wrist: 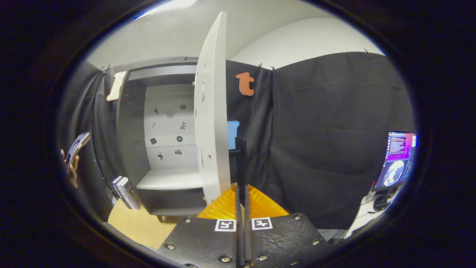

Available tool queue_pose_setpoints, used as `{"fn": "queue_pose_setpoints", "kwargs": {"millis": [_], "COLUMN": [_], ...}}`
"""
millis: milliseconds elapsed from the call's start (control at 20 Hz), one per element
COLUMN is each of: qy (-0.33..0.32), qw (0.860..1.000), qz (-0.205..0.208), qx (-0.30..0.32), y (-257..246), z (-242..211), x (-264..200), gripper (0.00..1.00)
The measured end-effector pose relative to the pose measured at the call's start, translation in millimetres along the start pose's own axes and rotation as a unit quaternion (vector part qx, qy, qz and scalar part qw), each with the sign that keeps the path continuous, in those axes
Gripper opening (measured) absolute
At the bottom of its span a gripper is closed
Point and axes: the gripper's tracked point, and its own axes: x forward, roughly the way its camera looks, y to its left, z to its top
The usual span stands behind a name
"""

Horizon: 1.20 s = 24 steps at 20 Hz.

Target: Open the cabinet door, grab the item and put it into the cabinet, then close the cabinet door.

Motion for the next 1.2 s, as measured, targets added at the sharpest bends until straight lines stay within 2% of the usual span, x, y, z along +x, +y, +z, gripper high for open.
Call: {"fn": "queue_pose_setpoints", "kwargs": {"millis": [300,600,950,1200], "qy": [0.004,0.016,0.057,0.105], "qw": [1.000,0.999,0.991,0.978], "qz": [0.013,0.030,0.113,0.171], "qx": [0.005,-0.021,-0.033,-0.055], "y": [21,54,123,159], "z": [-5,-19,-59,-106], "x": [-23,-28,-7,11], "gripper": [0.01,0.01,0.01,0.01]}}
